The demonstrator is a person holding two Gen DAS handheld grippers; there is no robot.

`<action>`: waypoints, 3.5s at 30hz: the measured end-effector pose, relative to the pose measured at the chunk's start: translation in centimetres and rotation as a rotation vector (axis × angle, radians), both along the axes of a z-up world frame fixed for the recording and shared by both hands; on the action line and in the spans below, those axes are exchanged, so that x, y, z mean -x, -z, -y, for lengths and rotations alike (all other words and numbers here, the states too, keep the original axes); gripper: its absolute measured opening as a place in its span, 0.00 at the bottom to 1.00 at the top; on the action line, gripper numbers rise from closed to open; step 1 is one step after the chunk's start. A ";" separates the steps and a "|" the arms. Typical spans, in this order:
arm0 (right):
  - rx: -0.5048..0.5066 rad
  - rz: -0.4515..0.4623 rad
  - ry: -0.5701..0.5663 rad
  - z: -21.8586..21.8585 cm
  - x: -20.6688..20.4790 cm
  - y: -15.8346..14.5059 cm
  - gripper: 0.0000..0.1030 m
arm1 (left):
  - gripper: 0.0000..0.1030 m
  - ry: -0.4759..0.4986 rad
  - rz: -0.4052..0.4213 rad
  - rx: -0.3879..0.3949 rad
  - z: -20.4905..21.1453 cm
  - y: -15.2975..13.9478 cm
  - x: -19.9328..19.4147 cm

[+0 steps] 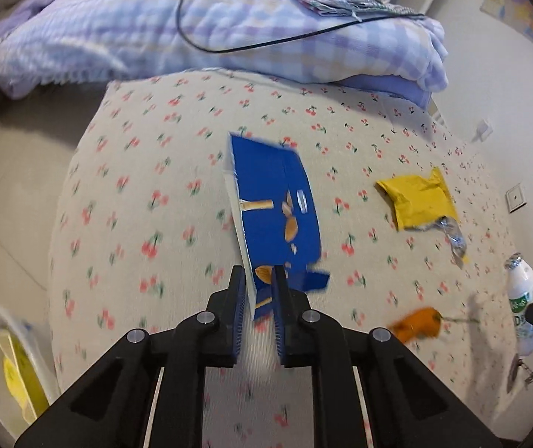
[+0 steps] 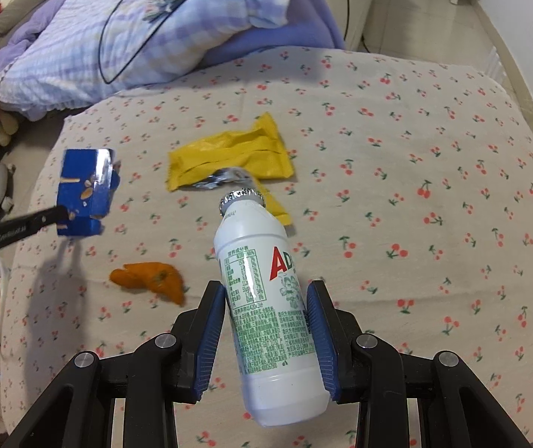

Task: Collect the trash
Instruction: 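Grasp the blue biscuit box with the left tool while the right tool holds the bottle, then drop the box into the bin with the left tool while the right tool drops the bottle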

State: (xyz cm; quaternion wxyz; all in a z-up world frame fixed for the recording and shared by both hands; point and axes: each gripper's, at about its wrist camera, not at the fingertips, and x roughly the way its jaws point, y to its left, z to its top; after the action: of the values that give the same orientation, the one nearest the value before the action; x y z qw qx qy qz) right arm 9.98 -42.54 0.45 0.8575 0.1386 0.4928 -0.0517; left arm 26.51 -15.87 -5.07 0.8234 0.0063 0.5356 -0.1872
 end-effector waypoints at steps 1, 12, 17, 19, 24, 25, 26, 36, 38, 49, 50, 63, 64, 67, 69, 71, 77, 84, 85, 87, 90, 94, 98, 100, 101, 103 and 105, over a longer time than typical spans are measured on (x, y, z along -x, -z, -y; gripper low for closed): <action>-0.001 0.003 -0.002 -0.2 0.2 -0.1 0.39 | 0.14 -0.013 -0.018 0.015 -0.4 -0.1 0.6; -0.015 0.021 0.008 -0.6 1.5 -0.5 0.39 | 0.76 -0.152 0.036 -0.037 0.8 -0.6 1.8; -0.015 0.016 0.026 0.2 1.4 -0.4 0.39 | 0.76 -0.209 0.026 -0.143 3.4 1.6 0.9; -0.014 0.013 0.028 0.4 1.4 -0.3 0.39 | 0.76 -0.245 0.013 -0.177 3.9 2.7 0.7; -0.010 0.010 0.018 0.1 1.3 -0.3 0.39 | 0.58 -0.271 0.056 -0.167 3.9 2.8 1.8; -0.007 0.011 0.014 -0.1 1.2 -0.4 0.39 | 0.46 -0.265 0.068 -0.173 3.8 2.5 2.1; -0.006 0.013 0.012 -0.2 1.2 -0.4 0.39 | 0.40 -0.253 0.070 -0.164 3.6 2.4 2.3; 0.014 0.016 -0.056 -3.8 0.2 -0.5 0.39 | 0.14 -0.171 0.030 -0.088 -1.6 -0.3 4.7; 0.019 0.016 -0.079 -5.0 -0.2 -0.5 0.39 | 0.10 -0.172 0.027 -0.076 -2.6 -0.5 5.2; 0.034 0.007 -0.170 -11.2 -2.0 0.4 0.39 | 0.07 -0.187 0.053 0.001 -9.0 -3.2 8.4; 0.033 0.006 -0.176 -11.7 -2.1 0.5 0.39 | 0.07 -0.191 0.058 0.008 -9.6 -3.5 8.6; 0.012 0.018 -0.287 -19.7 -4.9 0.8 0.39 | 0.06 -0.262 0.096 0.019 -19.3 -5.3 10.6; 0.010 0.017 -0.296 -20.3 -5.2 0.9 0.39 | 0.06 -0.269 0.097 0.019 -20.2 -5.3 10.8; -0.005 0.011 -0.323 -22.3 -6.0 1.4 0.39 | 0.06 -0.294 0.096 0.021 -22.5 -5.2 11.3; -0.014 0.006 -0.340 -23.5 -6.3 1.7 0.39 | 0.06 -0.308 0.095 0.011 -23.8 -5.0 11.5; -0.025 0.001 -0.360 -24.9 -6.7 2.1 0.39 | 0.06 -0.324 0.095 -0.002 -25.2 -4.7 11.6; -0.036 -0.003 -0.416 -28.8 -7.7 2.9 0.39 | 0.10 -0.387 -0.004 -0.091 -28.4 -2.3 10.7; -0.081 -0.012 -0.469 -32.6 -8.9 4.0 0.39 | 0.69 -0.420 -0.030 -0.133 -31.0 -1.1 11.6; -0.087 -0.012 -0.476 -33.0 -9.1 4.1 0.39 | 0.70 -0.425 -0.034 -0.137 -31.3 -1.0 11.7; -0.108 -0.013 -0.494 -34.1 -9.5 4.4 0.39 | 0.71 -0.433 -0.051 -0.143 -31.9 -0.7 12.0; -0.140 -0.012 -0.514 -35.5 -10.1 4.8 0.39 | 0.72 -0.439 -0.059 -0.155 -32.9 -0.4 12.4; -0.176 -0.010 -0.545 -37.6 -10.6 5.3 0.39 | 0.74 -0.450 -0.060 -0.169 -34.0 -0.2 12.9; -0.206 -0.008 -0.566 -39.5 -11.1 5.8 0.39 | 0.82 -0.471 -0.051 -0.184 -35.1 -0.1 13.2; -0.215 -0.003 -0.573 -40.2 -11.4 6.1 0.39 | 0.82 -0.477 -0.048 -0.194 -35.5 -0.1 13.3; -0.219 0.000 -0.576 -40.5 -11.5 6.2 0.39 | 0.83 -0.480 -0.047 -0.198 -35.7 -0.1 13.3; -0.235 0.007 -0.578 -40.8 -11.9 6.4 0.40 | 0.84 -0.483 -0.048 -0.203 -36.0 0.0 13.4; -0.273 0.017 -0.577 -40.8 -12.3 6.5 0.41 | 0.84 -0.484 -0.050 -0.206 -36.2 0.0 13.5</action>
State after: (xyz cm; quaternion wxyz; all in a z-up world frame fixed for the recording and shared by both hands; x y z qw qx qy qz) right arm 22.23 -1.71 -6.02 0.8143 0.1074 0.5070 0.2616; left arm 13.00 20.29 -5.08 0.8259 -0.0430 0.5577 0.0706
